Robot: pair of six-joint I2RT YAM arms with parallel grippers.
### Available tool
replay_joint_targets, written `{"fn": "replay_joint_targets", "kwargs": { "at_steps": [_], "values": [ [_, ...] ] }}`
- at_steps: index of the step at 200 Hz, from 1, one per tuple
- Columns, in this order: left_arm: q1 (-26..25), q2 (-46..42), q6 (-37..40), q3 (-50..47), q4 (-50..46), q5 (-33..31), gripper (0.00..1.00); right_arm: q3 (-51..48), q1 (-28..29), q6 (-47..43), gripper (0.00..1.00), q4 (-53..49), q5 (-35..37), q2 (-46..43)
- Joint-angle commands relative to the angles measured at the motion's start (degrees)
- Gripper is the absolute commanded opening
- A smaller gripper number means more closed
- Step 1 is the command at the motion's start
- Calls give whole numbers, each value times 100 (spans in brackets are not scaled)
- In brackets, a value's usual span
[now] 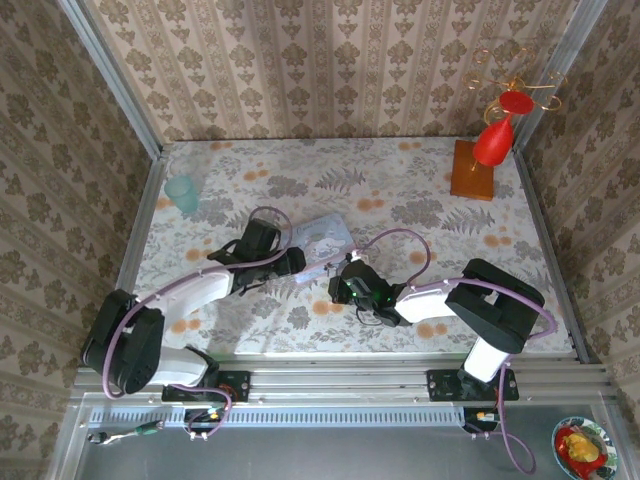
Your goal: Unlock the padlock with the key
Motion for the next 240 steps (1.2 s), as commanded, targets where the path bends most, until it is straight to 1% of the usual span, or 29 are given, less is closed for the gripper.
{"fn": "replay_joint_targets", "kwargs": {
  "at_steps": [1, 13, 39, 91, 116, 144, 175, 196, 240],
  "values": [
    [-262, -74, -301, -194, -319, -276, 73, 55, -64, 485, 7, 68, 496, -89],
    [-389, -87, -371, -235, -231, -359, 73, 24, -85, 589, 7, 134, 538, -82],
    [-465, -94, -499, -341, -89, -371, 74, 15, -168, 771, 7, 124, 546, -91],
    [-736, -88, -622, -376, 173, -378, 73, 192, -270, 777, 7, -65, 459, -91],
    [-858, -25, -653, -312, 184, -404, 73, 320, -330, 812, 7, -250, 439, -108],
    [-1000, 32, -727, -285, 294, -415, 73, 618, -402, 960, 8, -833, 486, -96],
    [-1232, 250, -809, -133, 414, -368, 73, 749, -439, 1086, 8, -861, 457, -4],
    [-1265, 310, -846, -118, 467, -386, 73, 706, -554, 1205, 8, -777, 406, 36],
    [-1240, 151, -840, -177, 323, -602, 73, 639, -947, 1142, 8, -832, -38, -18]
  ]
}}
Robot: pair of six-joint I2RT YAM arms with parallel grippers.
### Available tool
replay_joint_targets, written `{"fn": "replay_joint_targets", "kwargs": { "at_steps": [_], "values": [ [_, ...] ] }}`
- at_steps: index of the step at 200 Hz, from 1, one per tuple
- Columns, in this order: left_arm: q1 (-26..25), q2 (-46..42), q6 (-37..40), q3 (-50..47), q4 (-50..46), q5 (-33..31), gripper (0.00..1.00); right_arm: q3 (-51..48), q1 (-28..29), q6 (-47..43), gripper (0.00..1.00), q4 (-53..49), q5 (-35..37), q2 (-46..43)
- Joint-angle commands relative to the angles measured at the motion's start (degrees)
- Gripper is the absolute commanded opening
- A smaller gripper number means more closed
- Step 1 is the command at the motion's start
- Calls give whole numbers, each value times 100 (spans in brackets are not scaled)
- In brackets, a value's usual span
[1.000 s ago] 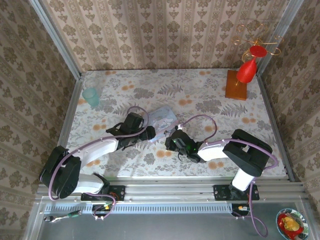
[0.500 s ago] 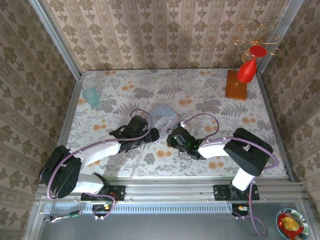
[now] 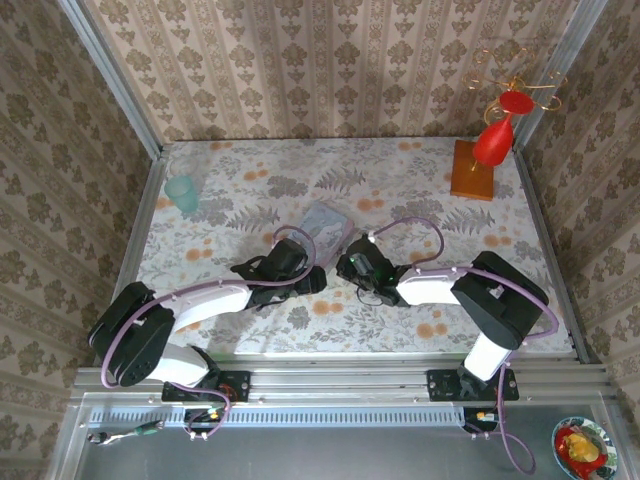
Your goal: Unlock the padlock with the key
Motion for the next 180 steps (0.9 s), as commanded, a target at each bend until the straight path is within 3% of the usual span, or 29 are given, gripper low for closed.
{"fn": "replay_joint_targets", "kwargs": {
  "at_steps": [1, 75, 131, 180],
  "values": [
    [13, -148, -85, 45, -143, -187, 73, 7, -191, 64, 8, -87, -160, -22],
    [177, -398, 155, 272, -290, -320, 75, 312, -283, -986, 13, -599, -949, 110],
    [246, -190, 202, 430, -287, -275, 76, 50, -730, -832, 13, -51, -1311, -291],
    [258, -43, 158, 439, -202, -219, 76, 53, -831, -571, 13, 285, -1677, 43]
  ]
}}
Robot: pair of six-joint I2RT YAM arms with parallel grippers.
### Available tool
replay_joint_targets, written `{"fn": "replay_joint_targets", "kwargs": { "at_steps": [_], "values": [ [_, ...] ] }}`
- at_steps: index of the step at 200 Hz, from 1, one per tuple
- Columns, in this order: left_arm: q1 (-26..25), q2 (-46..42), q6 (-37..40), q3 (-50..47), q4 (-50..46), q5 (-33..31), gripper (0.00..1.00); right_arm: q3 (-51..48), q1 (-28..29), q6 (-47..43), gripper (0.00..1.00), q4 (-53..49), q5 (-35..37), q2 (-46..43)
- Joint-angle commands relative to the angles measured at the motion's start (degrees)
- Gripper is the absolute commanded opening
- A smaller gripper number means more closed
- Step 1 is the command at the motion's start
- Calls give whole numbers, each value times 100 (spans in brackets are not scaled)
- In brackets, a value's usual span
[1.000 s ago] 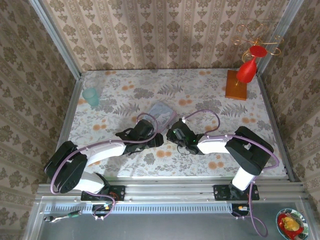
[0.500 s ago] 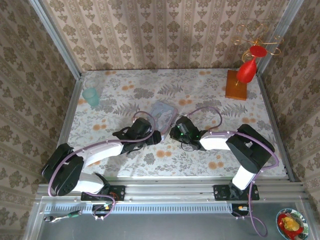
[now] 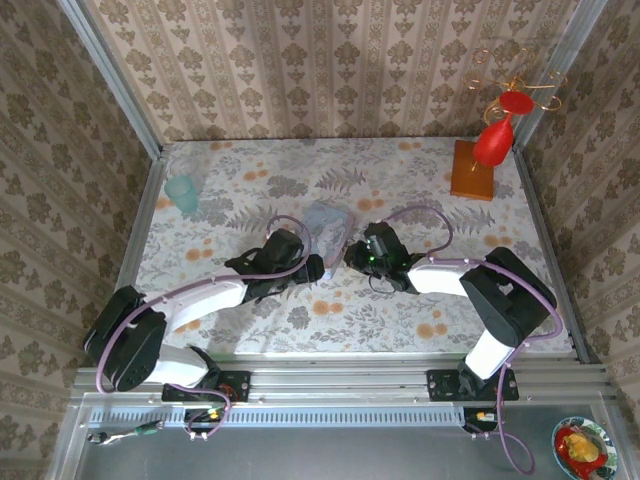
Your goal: Unlock the padlock with the key
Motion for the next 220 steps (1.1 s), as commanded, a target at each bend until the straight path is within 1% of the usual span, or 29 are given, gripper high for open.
{"fn": "replay_joint_targets", "kwargs": {
  "at_steps": [1, 23, 43, 81, 147, 174, 191, 220],
  "values": [
    [29, 115, 60, 126, -14, 3, 76, -26, -20, 163, 12, 309, -272, 152],
    [37, 178, 76, 172, -12, 29, 76, 47, -29, 120, 13, 276, -290, 290],
    [46, 188, 77, 188, -12, 38, 76, 60, -60, 47, 13, 201, -249, 212],
    [89, 183, 73, 135, 5, 38, 76, 30, -108, -231, 13, -422, 198, -189],
    [107, 199, 93, 178, -25, 65, 76, -145, -135, -239, 13, -409, 178, -266],
    [124, 90, 116, 119, -22, 56, 76, -245, -135, -445, 14, -665, 244, -516],
    [125, -65, 171, -6, 137, 115, 76, -321, -135, -629, 14, -915, 301, -753],
    [155, -480, 458, -192, 174, 37, 77, -388, -139, -1046, 13, -1503, 323, -1217]
  ]
}}
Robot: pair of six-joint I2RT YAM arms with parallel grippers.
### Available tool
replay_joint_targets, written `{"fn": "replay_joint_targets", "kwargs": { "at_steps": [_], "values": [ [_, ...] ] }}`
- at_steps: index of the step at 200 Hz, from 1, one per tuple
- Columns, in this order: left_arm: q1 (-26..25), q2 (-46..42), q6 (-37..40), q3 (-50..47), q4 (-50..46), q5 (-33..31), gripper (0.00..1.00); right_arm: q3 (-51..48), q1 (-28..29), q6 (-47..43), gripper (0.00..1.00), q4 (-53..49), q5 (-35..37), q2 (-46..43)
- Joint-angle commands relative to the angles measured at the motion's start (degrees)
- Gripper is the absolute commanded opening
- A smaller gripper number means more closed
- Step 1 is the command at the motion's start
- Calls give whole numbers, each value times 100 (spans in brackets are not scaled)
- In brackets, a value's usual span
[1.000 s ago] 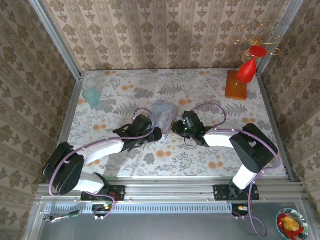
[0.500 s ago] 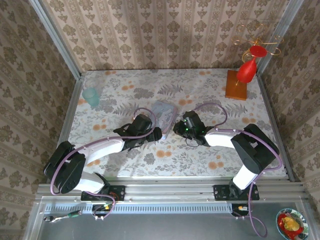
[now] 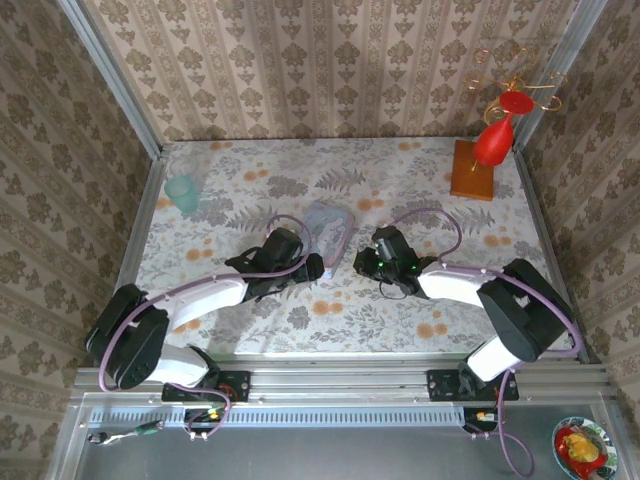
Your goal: Unlock the padlock with the key
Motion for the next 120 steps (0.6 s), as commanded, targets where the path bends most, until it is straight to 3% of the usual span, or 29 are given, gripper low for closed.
{"fn": "replay_joint_targets", "kwargs": {
  "at_steps": [1, 25, 54, 120],
  "values": [
    [76, -450, 369, -161, 73, -39, 77, -67, -41, -501, 13, -605, 179, -463],
    [292, -943, 708, -455, 34, -96, 77, -176, -38, -776, 14, -1049, 331, -1007],
    [895, -1721, 1223, -762, -338, 8, 78, -160, -38, -1160, 14, -1608, 407, -1418],
    [1551, -3904, 2153, -1517, -869, -790, 85, 85, -285, -1750, 14, -2140, 455, -1581]
  ]
}}
